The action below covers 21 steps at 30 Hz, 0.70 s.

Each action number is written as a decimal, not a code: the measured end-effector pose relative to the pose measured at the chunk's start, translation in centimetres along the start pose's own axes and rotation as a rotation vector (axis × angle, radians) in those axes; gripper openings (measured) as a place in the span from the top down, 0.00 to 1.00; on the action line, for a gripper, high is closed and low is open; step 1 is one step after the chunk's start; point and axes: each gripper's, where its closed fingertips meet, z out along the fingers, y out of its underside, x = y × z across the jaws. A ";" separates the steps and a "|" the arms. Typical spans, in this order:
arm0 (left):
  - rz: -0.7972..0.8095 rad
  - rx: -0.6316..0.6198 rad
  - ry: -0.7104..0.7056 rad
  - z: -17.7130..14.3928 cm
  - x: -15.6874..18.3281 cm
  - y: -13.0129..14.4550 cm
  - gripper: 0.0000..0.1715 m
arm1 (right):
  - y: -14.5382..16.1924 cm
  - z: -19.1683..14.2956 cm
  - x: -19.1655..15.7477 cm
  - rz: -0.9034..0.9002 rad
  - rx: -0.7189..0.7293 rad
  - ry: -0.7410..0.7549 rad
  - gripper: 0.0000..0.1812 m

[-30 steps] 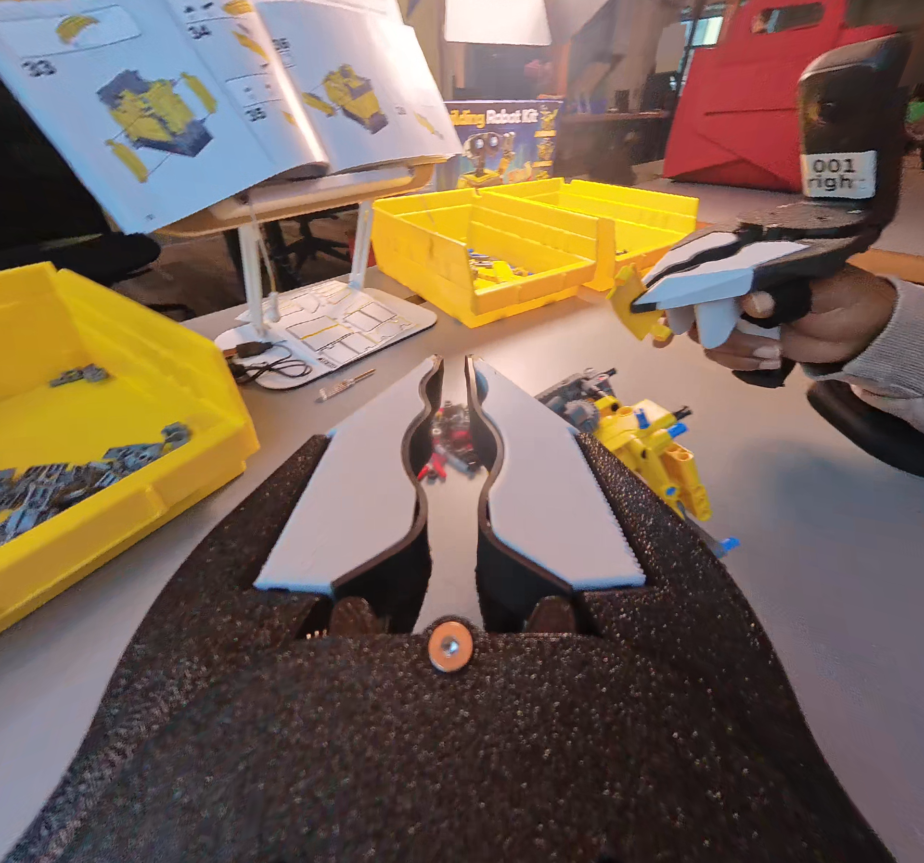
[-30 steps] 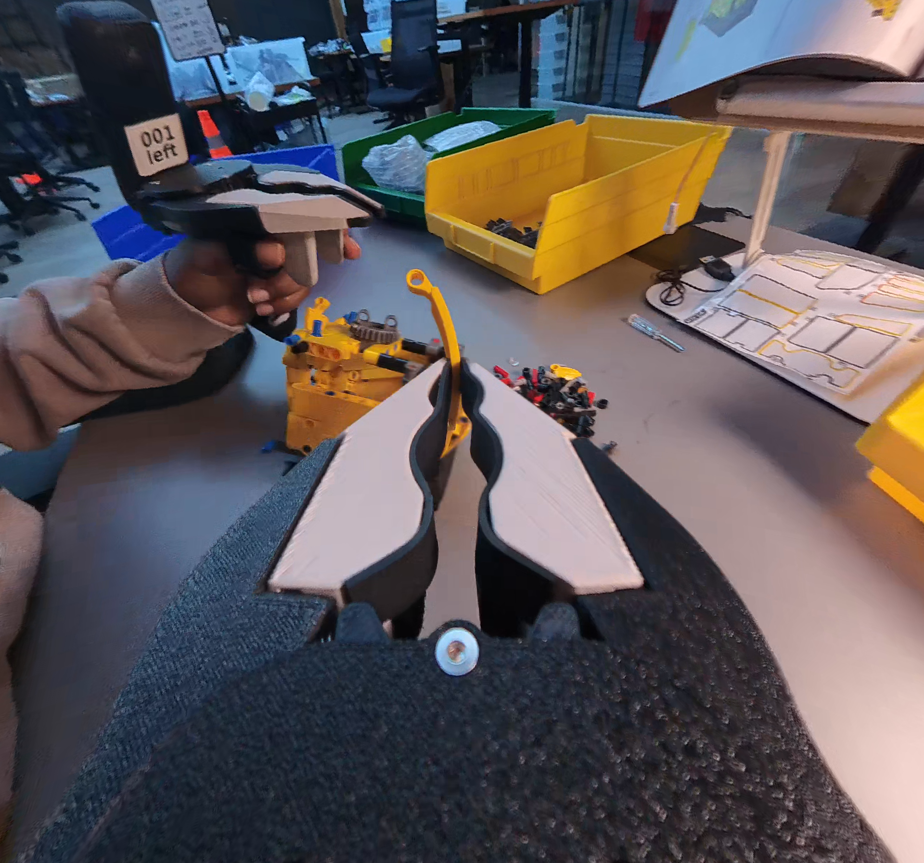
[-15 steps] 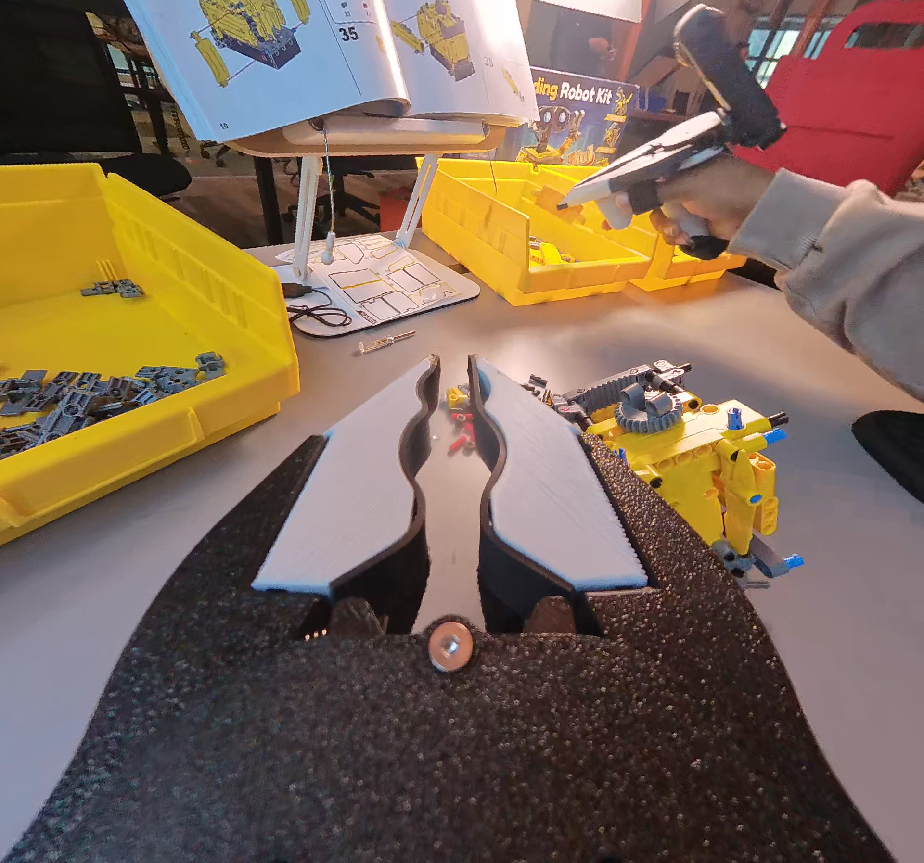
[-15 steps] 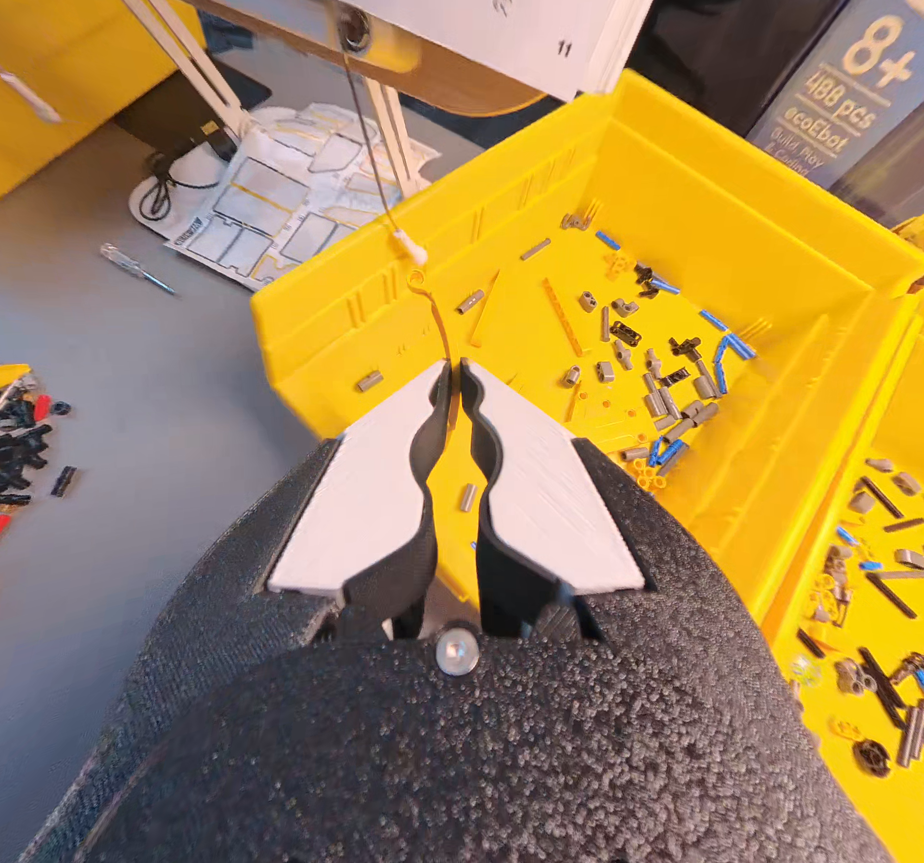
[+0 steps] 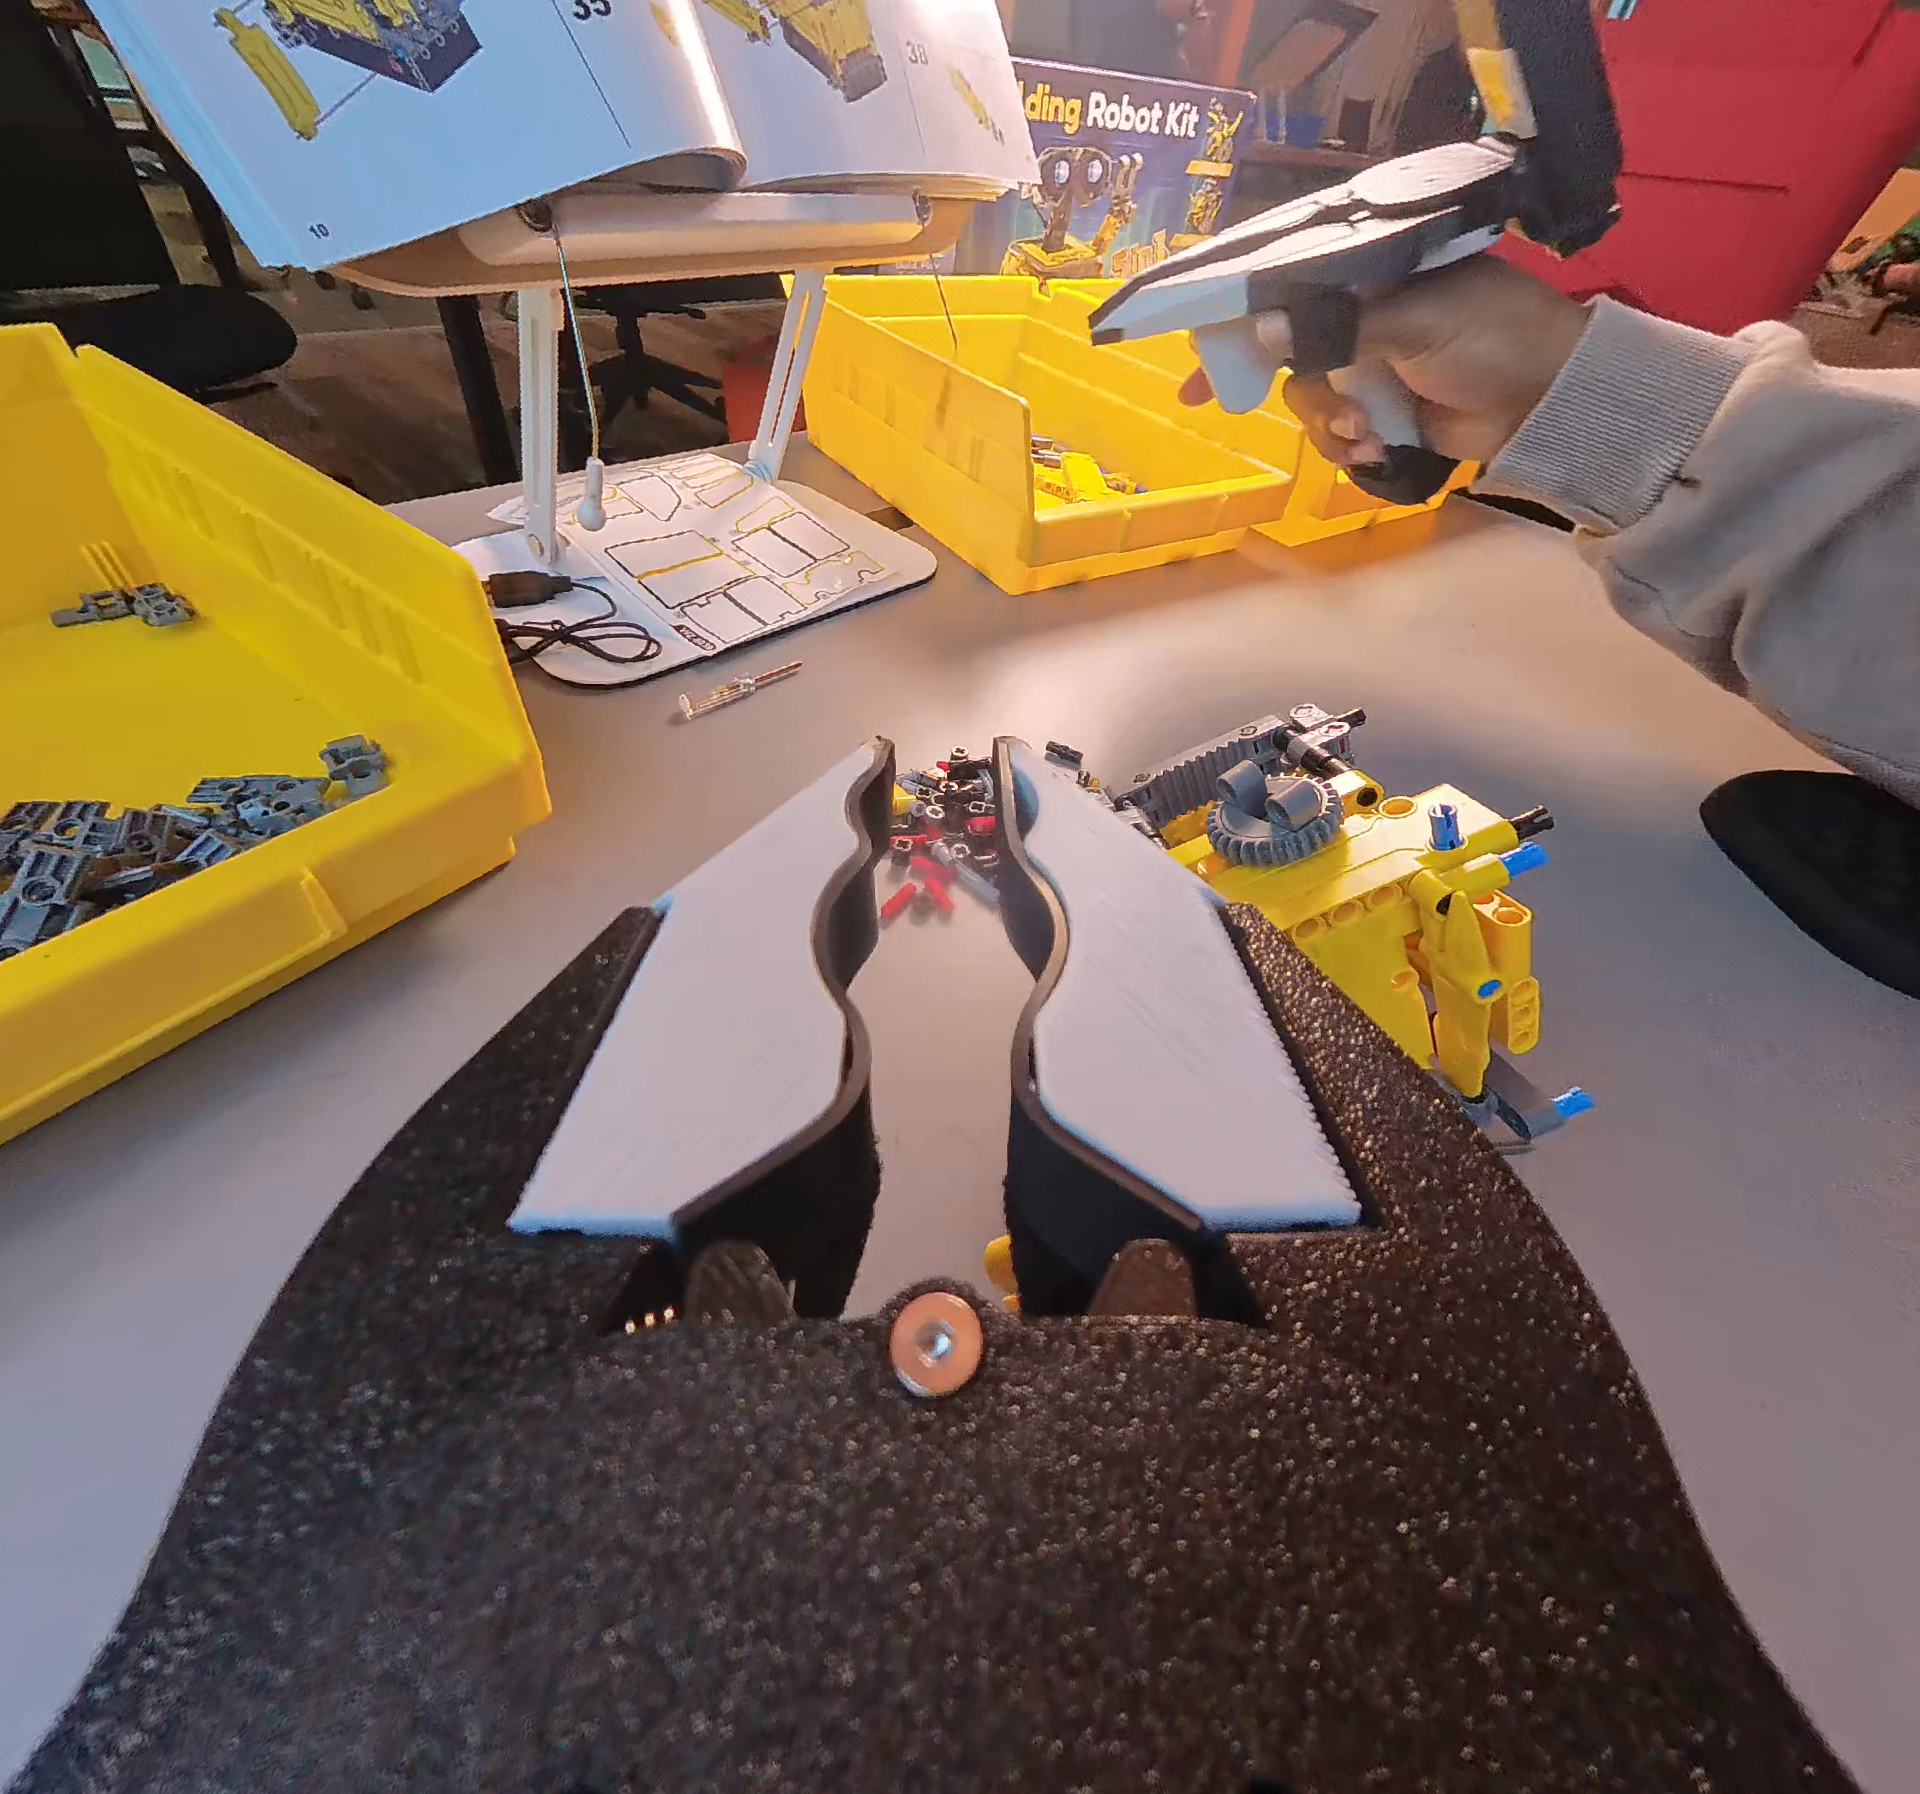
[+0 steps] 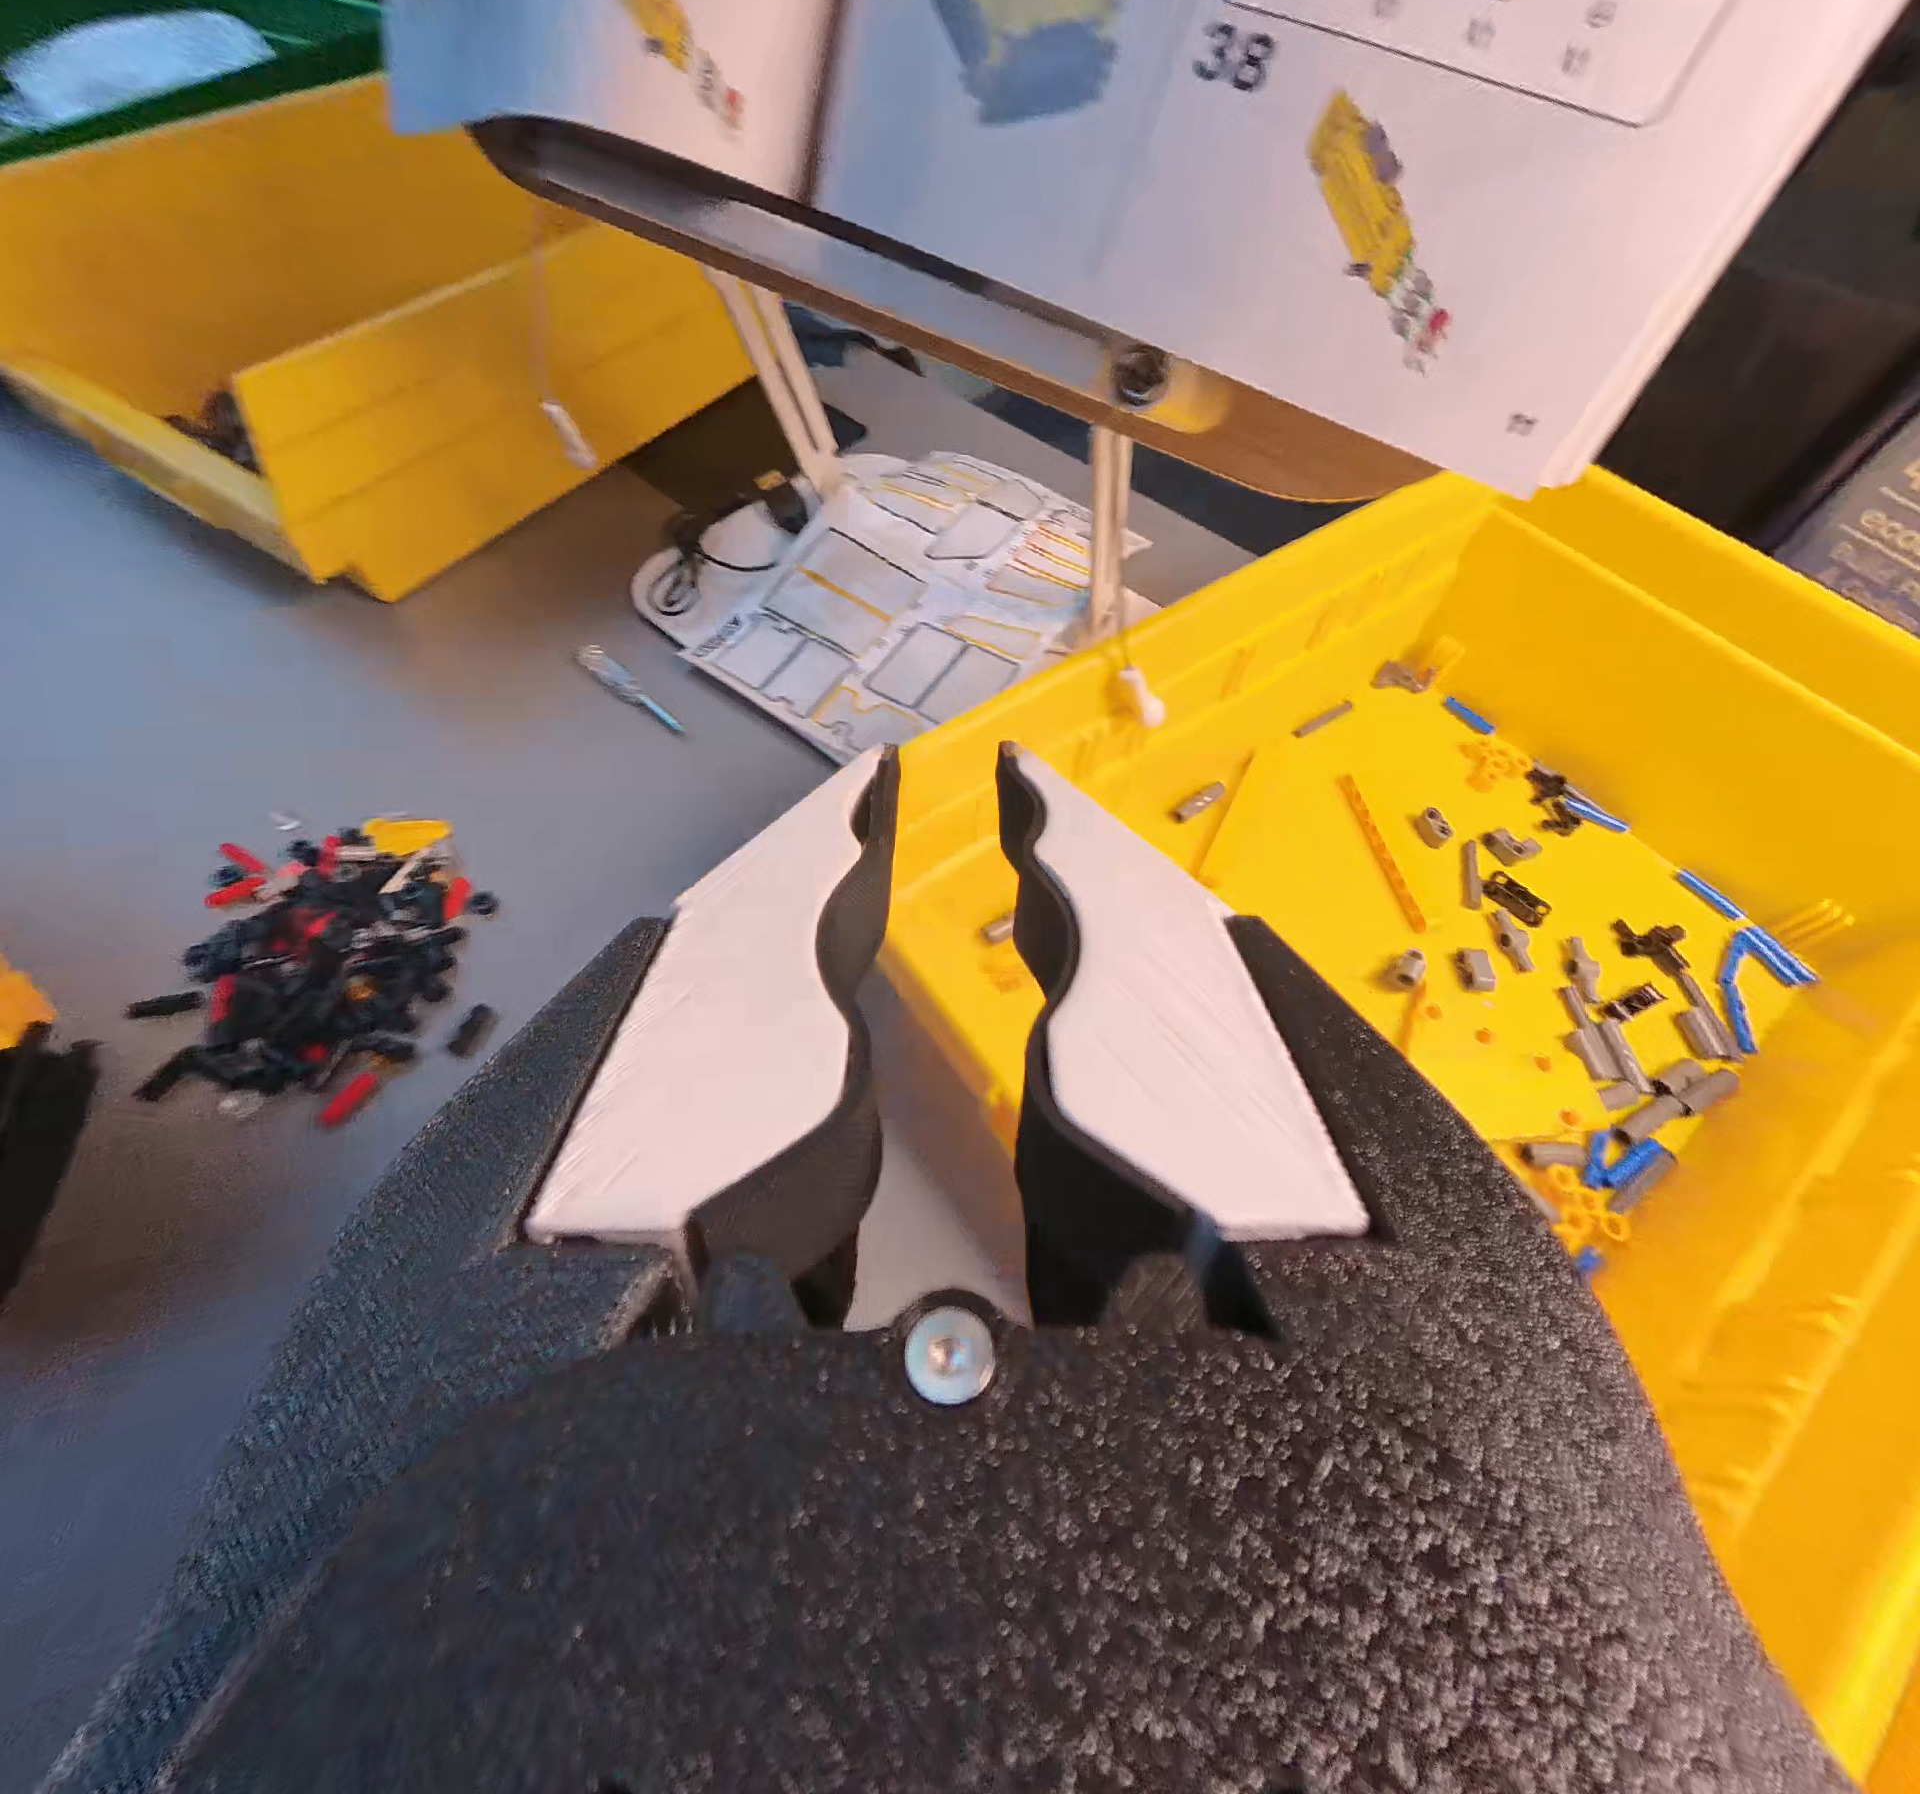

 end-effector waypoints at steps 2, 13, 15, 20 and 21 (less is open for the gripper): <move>0.006 -0.010 -0.006 0.1 -0.1 0.2 0.90 | 0.3 -0.9 -3.2 -0.004 0.010 -0.084 0.90; -0.066 -0.132 0.114 0.8 0.8 2.6 0.80 | 3.5 -3.3 -18.9 -0.077 0.081 -0.533 0.89; -0.120 -0.107 0.225 0.3 2.1 1.9 0.78 | 3.3 -4.9 -21.4 -0.102 0.096 -0.674 0.85; -0.148 -0.114 0.406 -0.7 4.5 1.5 0.75 | 3.3 -6.6 -24.6 -0.257 0.071 -0.720 0.74; -0.125 -0.150 0.426 -0.8 4.9 2.1 0.75 | 3.5 -6.7 -25.3 -0.298 0.061 -0.715 0.73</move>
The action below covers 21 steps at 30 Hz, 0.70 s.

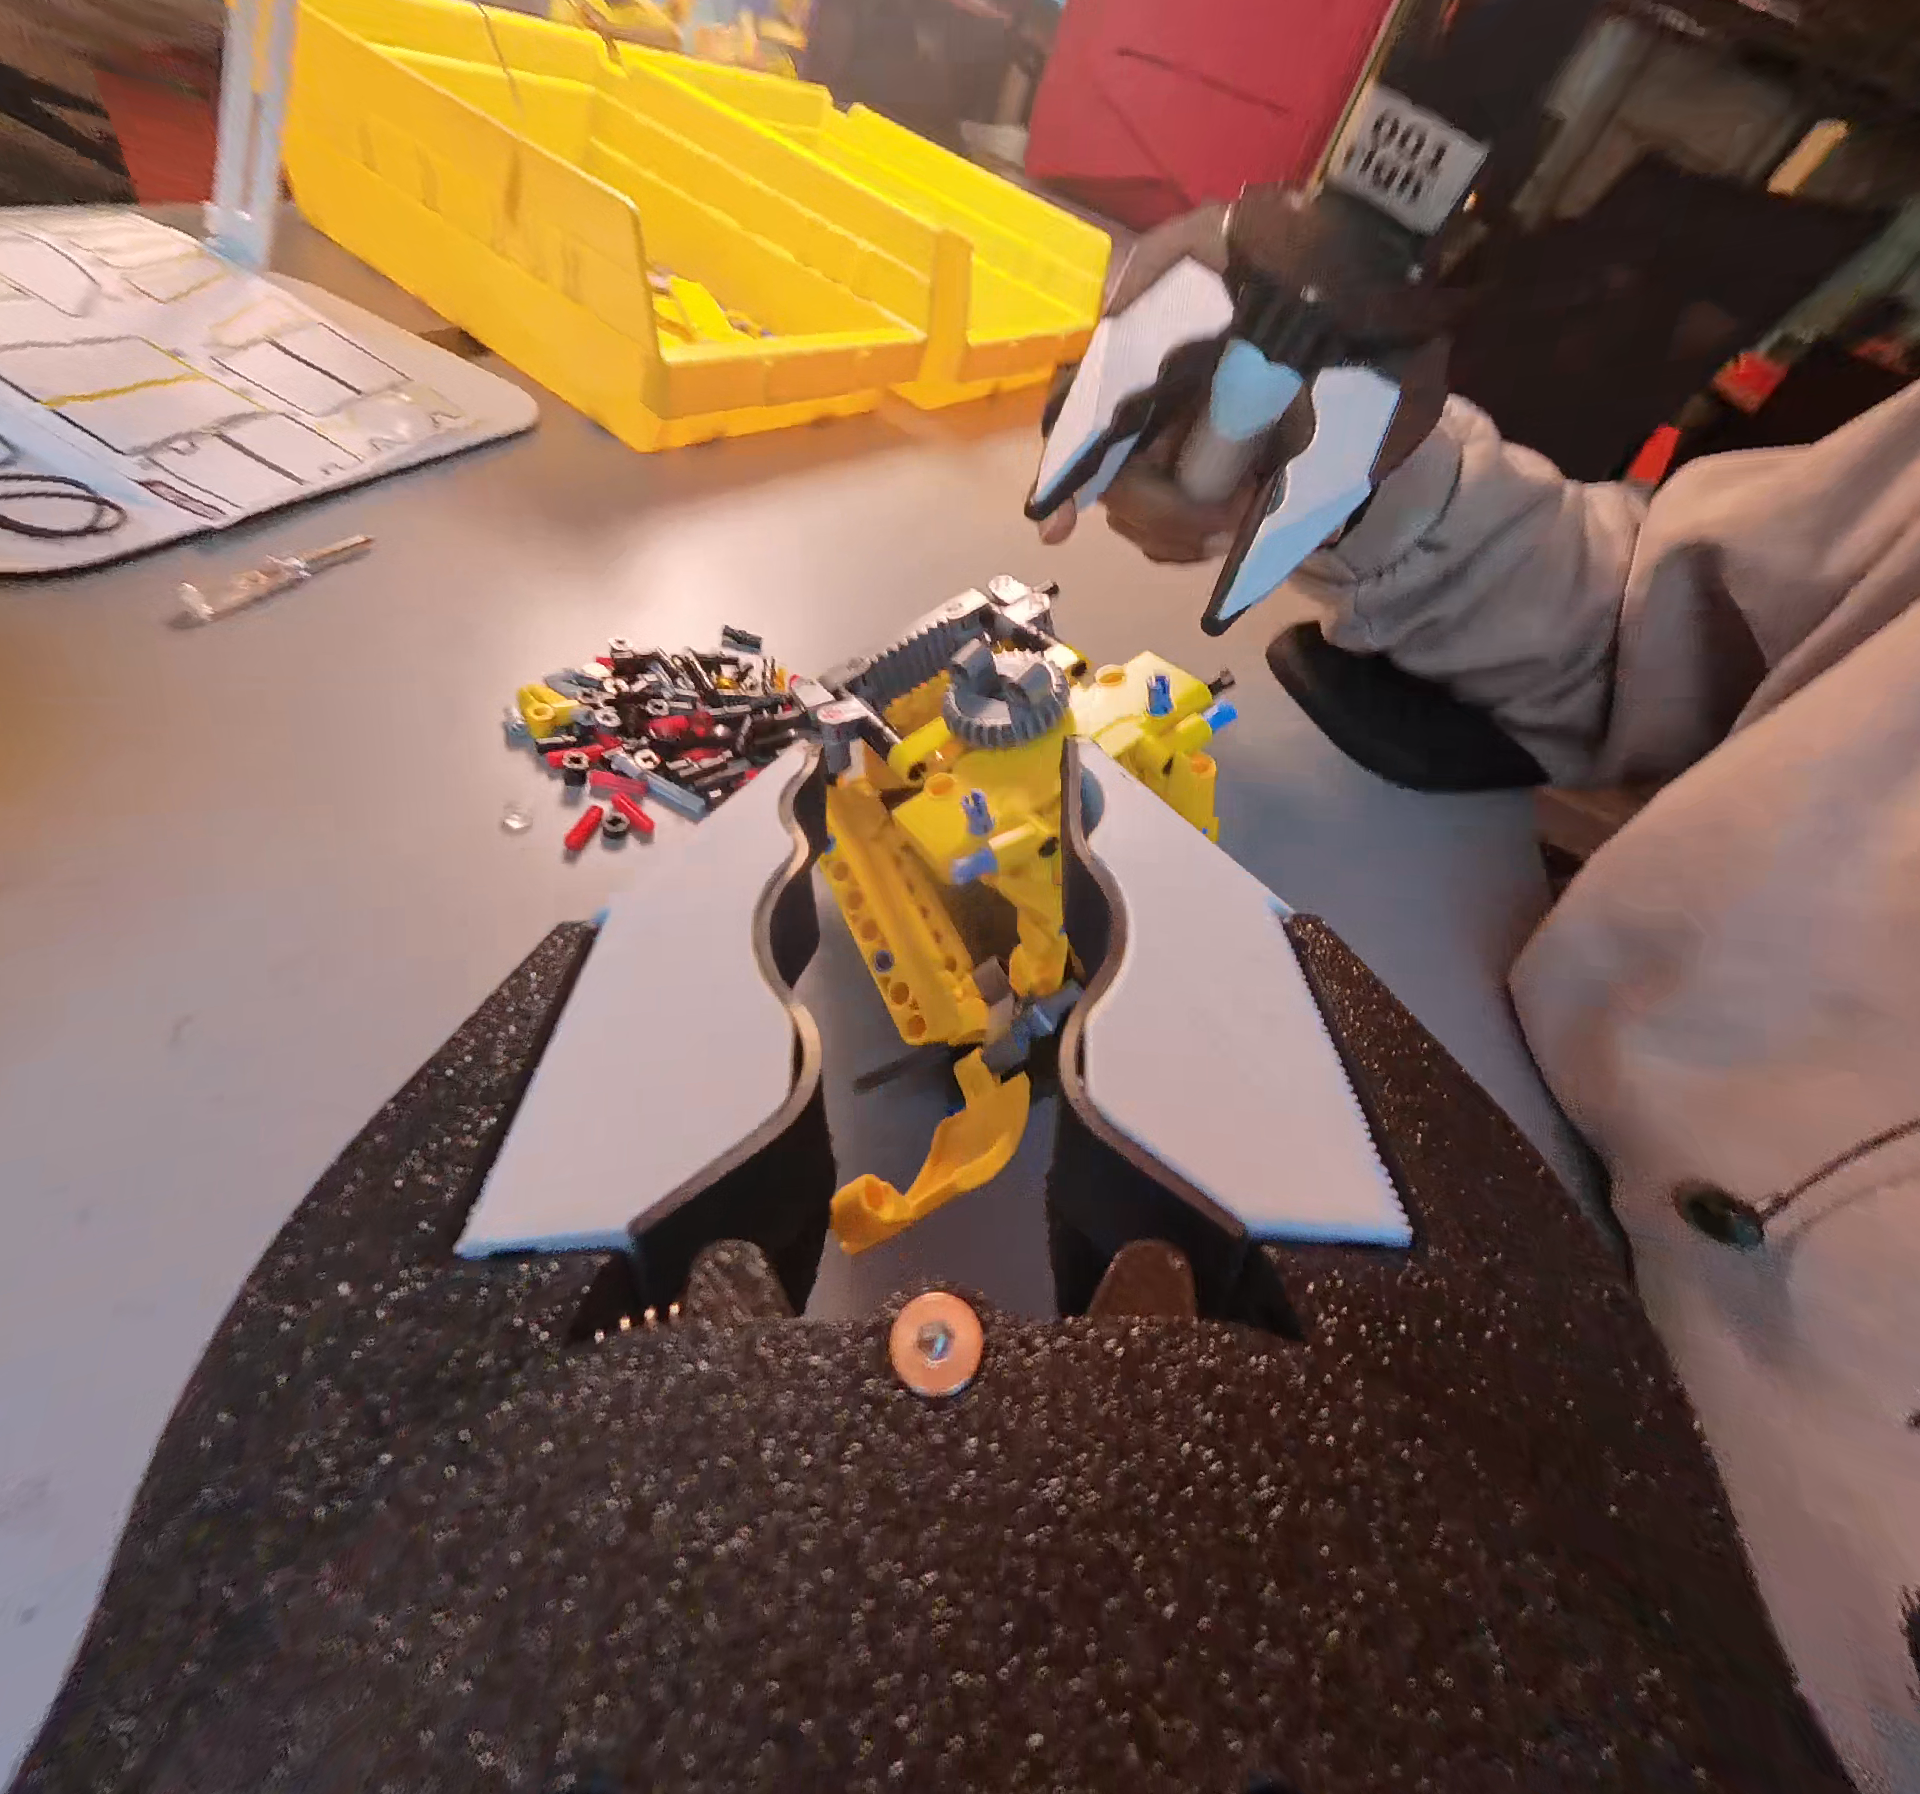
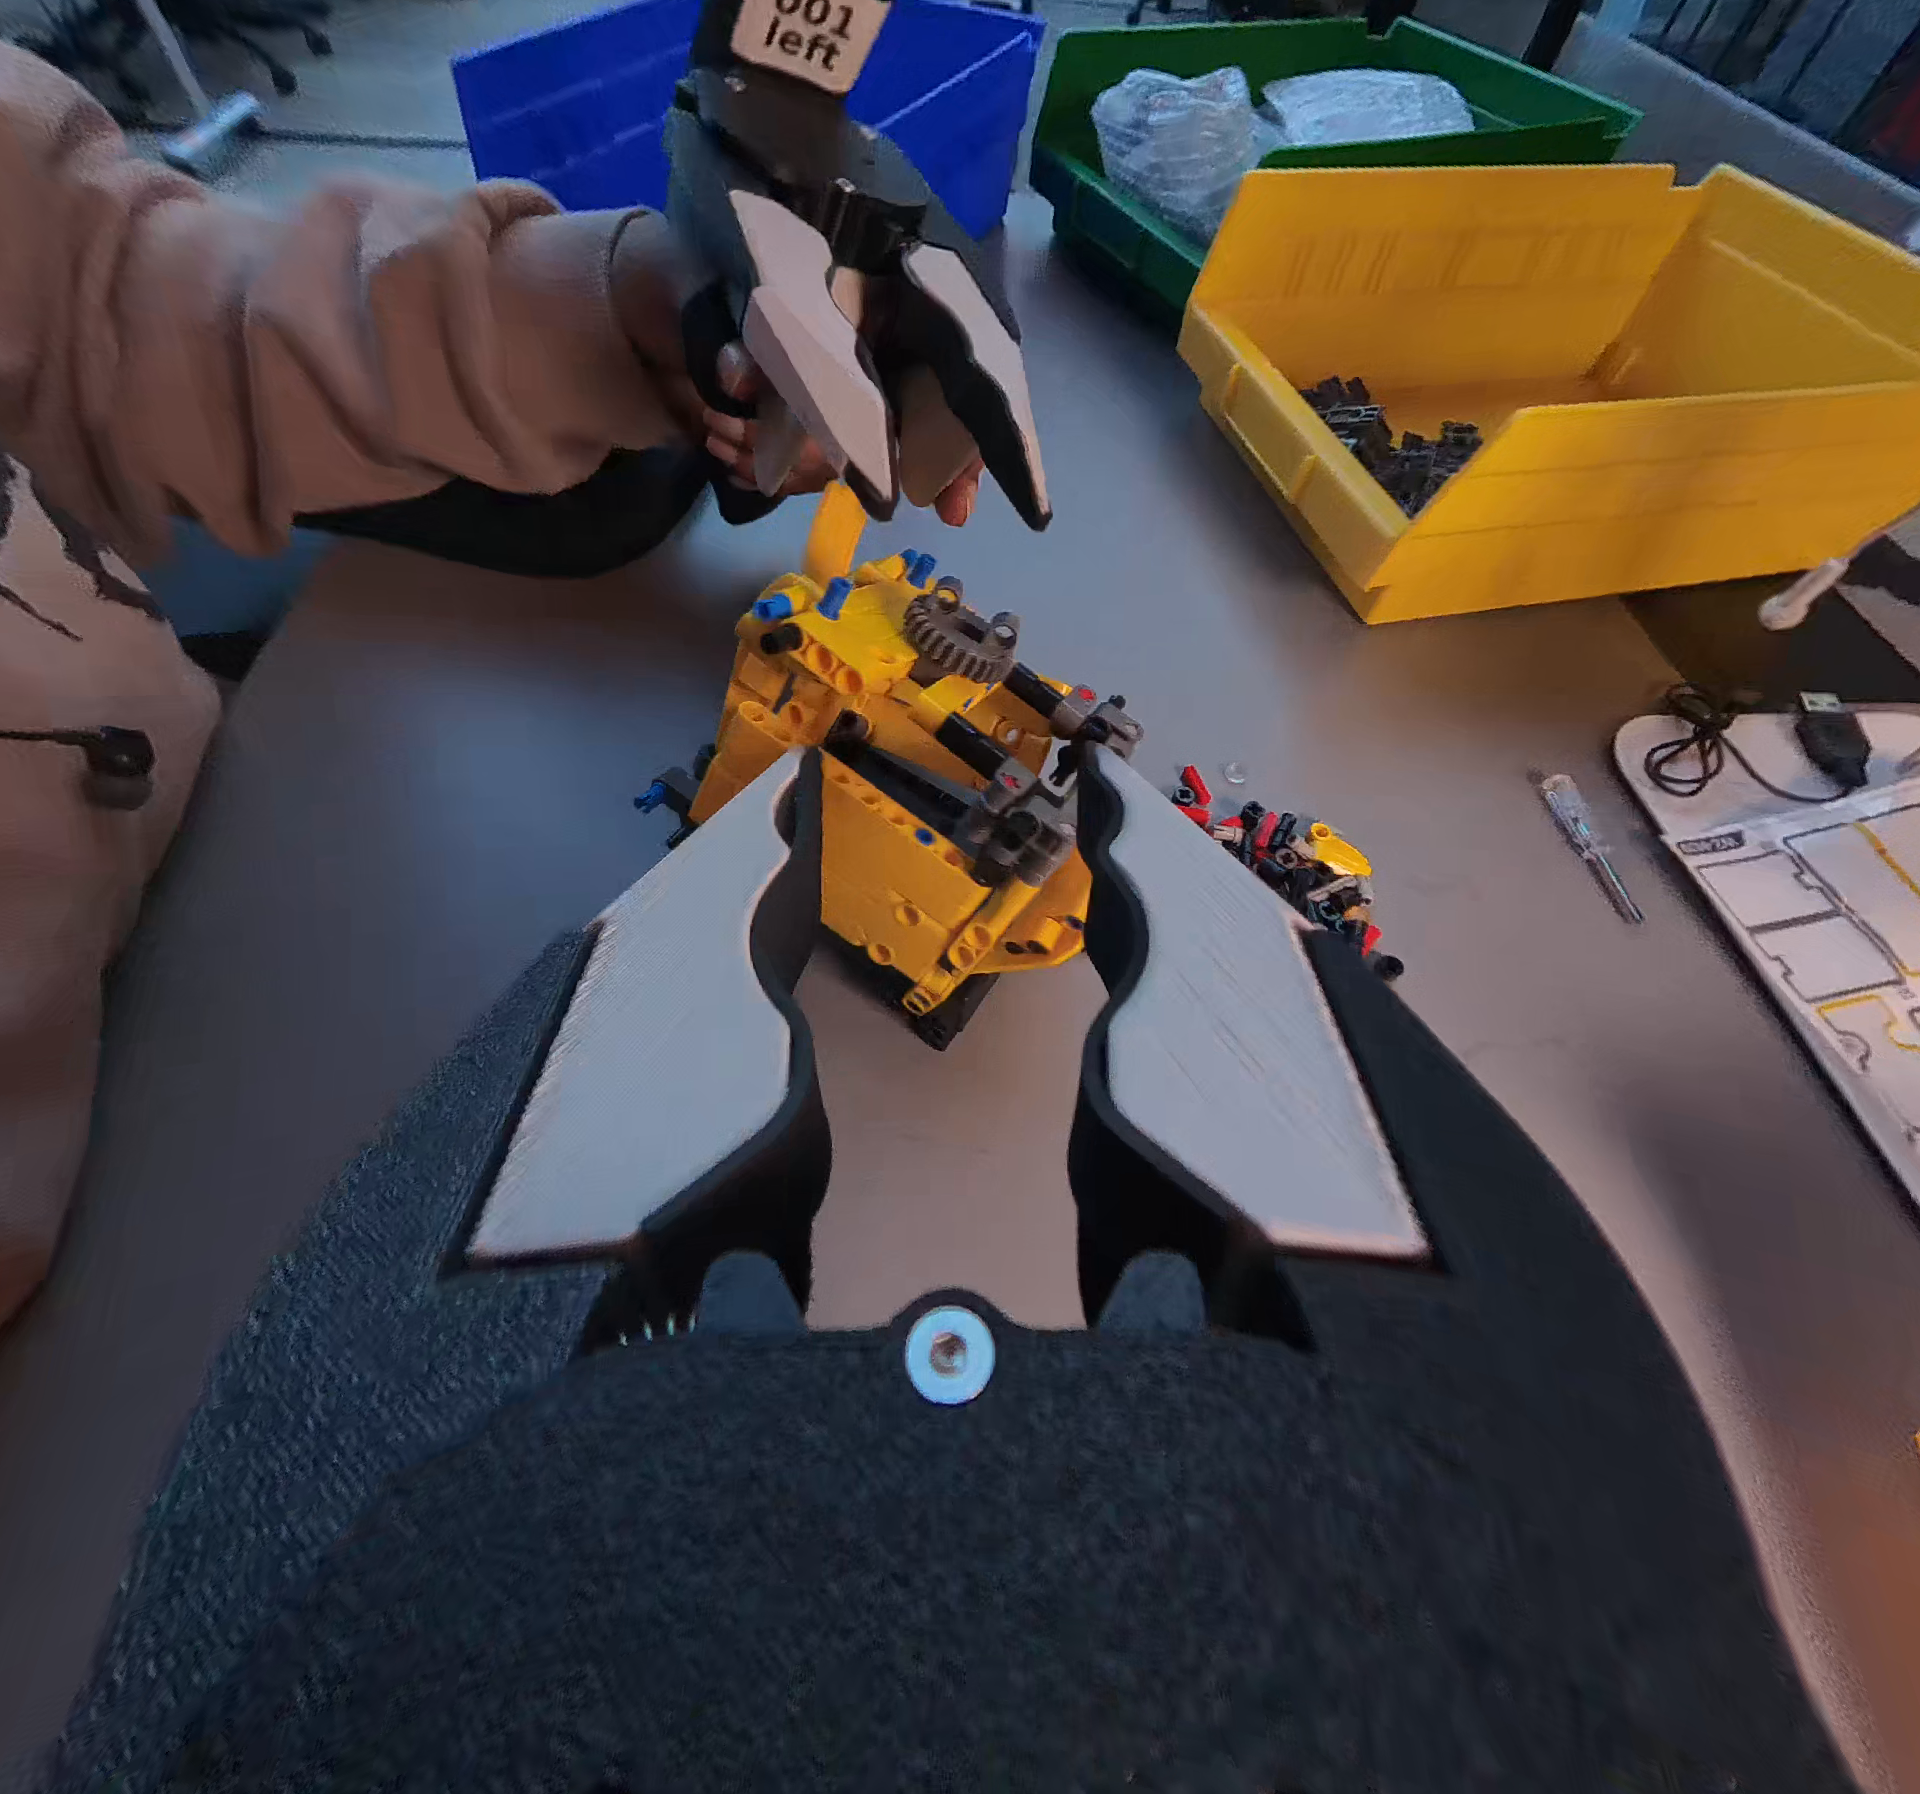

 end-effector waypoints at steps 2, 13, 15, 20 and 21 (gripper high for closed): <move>0.039 -0.081 0.021 0.2 0.5 1.3 0.73 | -0.4 0.7 -1.4 -0.069 -0.029 -0.002 0.73; 0.216 -0.308 0.161 0.2 4.5 5.4 0.94 | -0.3 3.1 -3.5 -0.169 -0.126 0.069 0.87; 0.227 -0.305 0.285 0.0 6.8 5.7 0.95 | 0.1 2.0 -4.4 -0.208 -0.144 0.000 0.88; 0.219 -0.287 0.423 -1.1 9.4 5.4 0.85 | 1.5 -2.0 -6.4 -0.165 -0.131 -0.184 0.89; 0.199 -0.287 0.379 -0.7 8.4 5.3 0.85 | 1.7 -2.7 -6.4 -0.156 -0.122 -0.192 0.89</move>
